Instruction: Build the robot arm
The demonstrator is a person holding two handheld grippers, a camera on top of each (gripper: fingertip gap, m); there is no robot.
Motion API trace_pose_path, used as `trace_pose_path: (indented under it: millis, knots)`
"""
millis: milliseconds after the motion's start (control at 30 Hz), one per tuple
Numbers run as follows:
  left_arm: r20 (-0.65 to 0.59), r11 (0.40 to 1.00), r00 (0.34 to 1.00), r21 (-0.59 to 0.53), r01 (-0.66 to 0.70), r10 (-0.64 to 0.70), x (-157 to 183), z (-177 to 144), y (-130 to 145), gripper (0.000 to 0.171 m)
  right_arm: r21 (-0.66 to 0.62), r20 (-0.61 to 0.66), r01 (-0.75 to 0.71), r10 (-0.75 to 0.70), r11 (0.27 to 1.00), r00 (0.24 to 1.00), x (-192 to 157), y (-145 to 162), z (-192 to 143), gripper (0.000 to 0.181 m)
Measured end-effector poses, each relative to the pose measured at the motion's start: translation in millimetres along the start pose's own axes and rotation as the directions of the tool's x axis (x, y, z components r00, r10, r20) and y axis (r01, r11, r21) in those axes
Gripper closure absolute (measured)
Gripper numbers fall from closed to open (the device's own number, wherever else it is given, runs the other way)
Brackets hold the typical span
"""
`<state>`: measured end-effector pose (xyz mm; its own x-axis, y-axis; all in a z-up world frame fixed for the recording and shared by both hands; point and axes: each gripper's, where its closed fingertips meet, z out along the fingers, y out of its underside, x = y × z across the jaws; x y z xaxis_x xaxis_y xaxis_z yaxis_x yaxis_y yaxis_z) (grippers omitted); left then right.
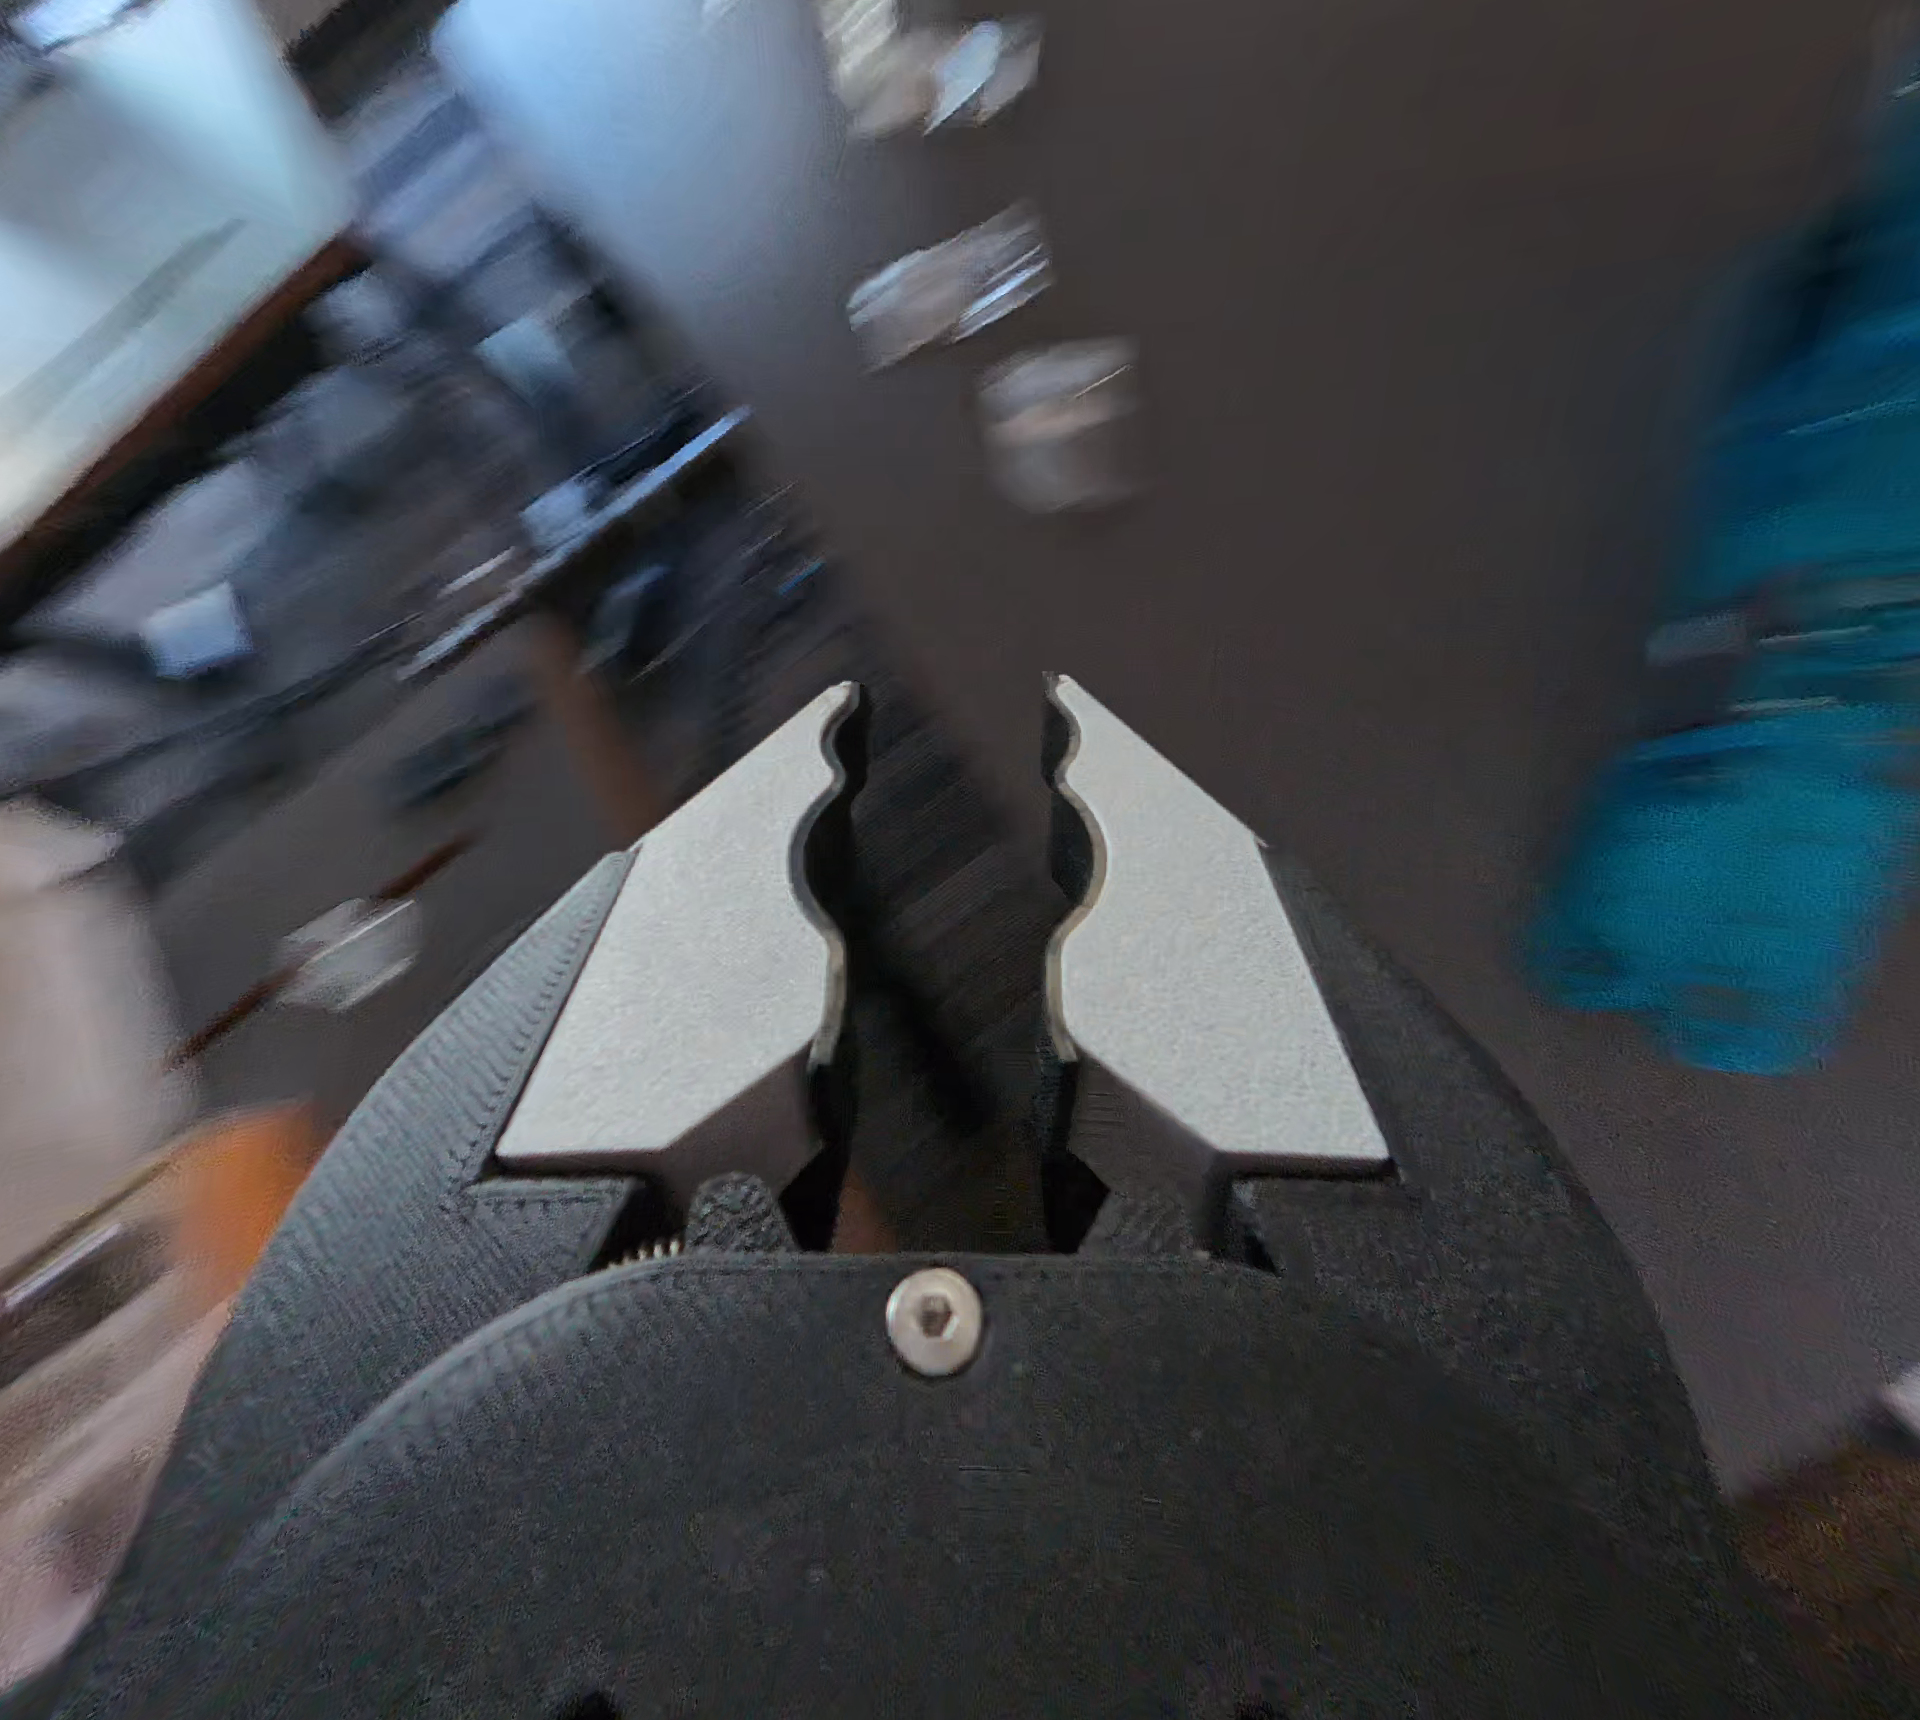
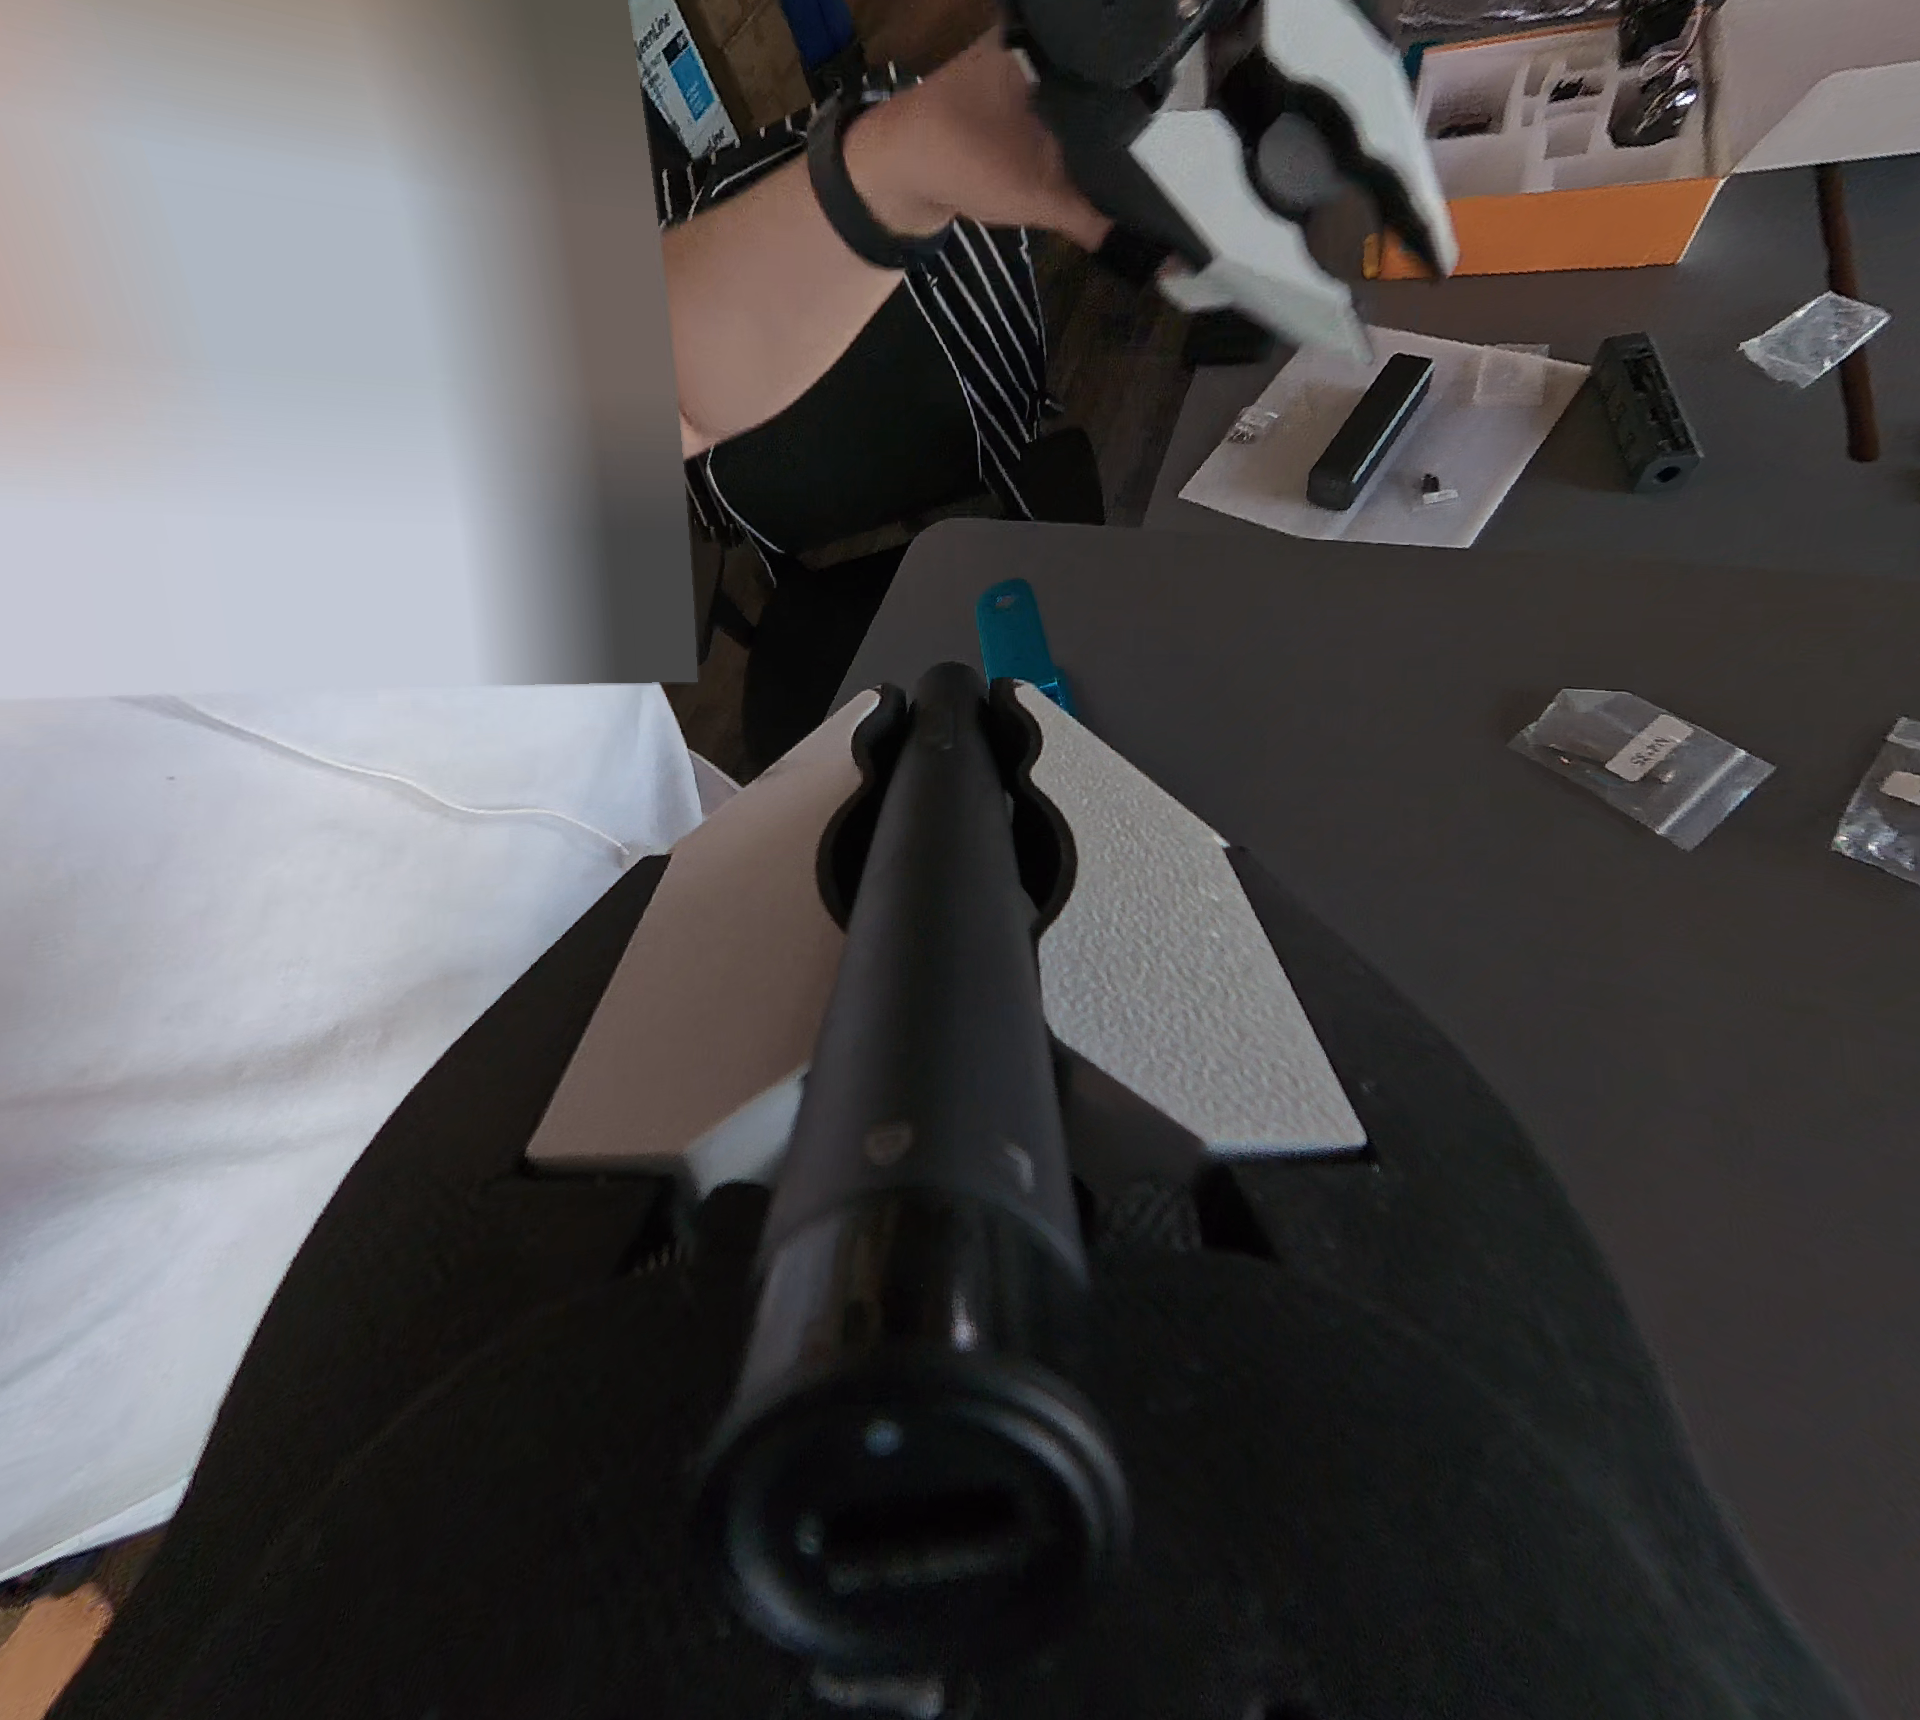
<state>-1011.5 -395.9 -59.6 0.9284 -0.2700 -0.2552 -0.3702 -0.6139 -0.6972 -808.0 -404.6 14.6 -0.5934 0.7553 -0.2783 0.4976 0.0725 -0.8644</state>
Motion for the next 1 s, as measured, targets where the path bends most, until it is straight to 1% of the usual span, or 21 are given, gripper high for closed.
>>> trace_pose_path:
  millis: [33, 100, 167, 200, 267, 300, 367, 467, 500, 533, 633, 700, 733, 767, 800, 833, 867, 900, 933, 967, 1000]
  knots:
    - [0.144, 0.987, 0.985, -0.142, -0.069, 0.09, -30, -1, 11, 0.138, 0.007, -0.005, 0.0, 0.0, 1.0, 1.0, 0, 0, -2, 0.163]
    - [0.329, 0.895, 0.883, -0.403, -0.189, 0.335, -78, -7, 21, 0.137, 0.02, -0.011, 0.004, -0.004, 1.0, 1.0, -1, -1, -5, 0.163]
    - [0.366, 0.746, 0.754, -0.622, -0.237, 0.545, -106, -16, 28, 0.129, 0.034, -0.016, 0.007, -0.007, 0.999, 1.0, -3, -1, -7, 0.163]
    - [0.356, 0.674, 0.698, -0.698, -0.244, 0.622, -115, -19, 29, 0.125, 0.041, -0.018, 0.011, -0.011, 0.999, 1.0, -5, -1, -8, 0.163]
    - [0.302, 0.573, 0.64, -0.774, -0.268, 0.707, -118, -18, 32, 0.126, 0.05, -0.03, 0.019, -0.017, 0.999, 0.999, -7, 0, -10, 0.163]
    - [0.288, 0.553, 0.627, -0.786, -0.277, 0.724, -117, -16, 33, 0.126, 0.055, -0.036, 0.023, -0.021, 0.998, 0.999, -8, 0, -11, 0.163]
    - [0.272, 0.546, 0.635, -0.788, -0.284, 0.723, -111, -14, 36, 0.127, 0.067, -0.042, 0.022, -0.019, 0.998, 0.999, -11, 1, -14, 0.163]
    - [0.293, 0.584, 0.662, -0.765, -0.272, 0.691, -103, -15, 36, 0.127, 0.075, -0.055, 0.02, -0.016, 0.997, 0.998, -14, 2, -18, 0.163]
    - [0.308, 0.591, 0.656, -0.763, -0.262, 0.689, -104, -18, 35, 0.127, 0.075, -0.059, 0.019, -0.015, 0.997, 0.998, -14, 3, -19, 0.163]
    - [0.313, 0.588, 0.649, -0.766, -0.259, 0.694, -105, -21, 35, 0.128, 0.075, -0.06, 0.018, -0.014, 0.997, 0.998, -15, 3, -20, 0.163]
    - [0.305, 0.595, 0.676, -0.766, -0.245, 0.671, -101, -23, 43, 0.127, 0.075, -0.064, 0.018, -0.014, 0.997, 0.998, -17, 2, -21, 0.163]
    - [0.313, 0.646, 0.72, -0.725, -0.24, 0.619, -93, -22, 48, 0.129, 0.076, -0.066, 0.02, -0.015, 0.997, 0.998, -18, 2, -21, 0.163]
    - [0.334, 0.7, 0.754, -0.678, -0.225, 0.566, -88, -23, 50, 0.133, 0.075, -0.067, 0.02, -0.015, 0.997, 0.998, -19, 3, -21, 0.163]
    - [0.359, 0.779, 0.808, -0.599, -0.185, 0.468, -82, -24, 52, 0.135, 0.075, -0.073, 0.019, -0.013, 0.997, 0.997, -18, 3, -22, 0.163]
    - [0.36, 0.868, 0.878, -0.483, -0.114, 0.316, -71, -25, 54, 0.134, 0.074, -0.08, 0.016, -0.01, 0.997, 0.997, -18, 4, -23, 0.163]
    - [0.316, 0.942, 0.94, -0.335, -0.015, 0.127, -55, -26, 52, 0.13, 0.074, -0.087, 0.013, -0.007, 0.997, 0.996, -18, 6, -24, 0.163]
    - [0.202, 0.981, 0.978, -0.168, 0.095, -0.06, -34, -27, 47, 0.122, 0.074, -0.094, 0.01, -0.003, 0.997, 0.996, -18, 7, -25, 0.163]
    - [0.024, 0.98, 0.98, -0.002, 0.197, -0.197, -7, -32, 36, 0.12, 0.072, -0.103, 0.008, -0.001, 0.997, 0.995, -17, 8, -25, 0.163]
    - [-0.164, 0.95, 0.953, 0.141, 0.279, -0.256, 20, -42, 25, 0.121, 0.068, -0.112, 0.007, 0.0, 0.998, 0.994, -17, 9, -26, 0.163]
    - [-0.304, 0.908, 0.917, 0.248, 0.338, -0.259, 45, -53, 18, 0.121, 0.062, -0.118, 0.006, 0.002, 0.998, 0.993, -16, 10, -26, 0.163]
    - [-0.377, 0.875, 0.894, 0.315, 0.368, -0.241, 64, -61, 17, 0.122, 0.057, -0.122, 0.004, 0.003, 0.998, 0.993, -16, 11, -26, 0.163]
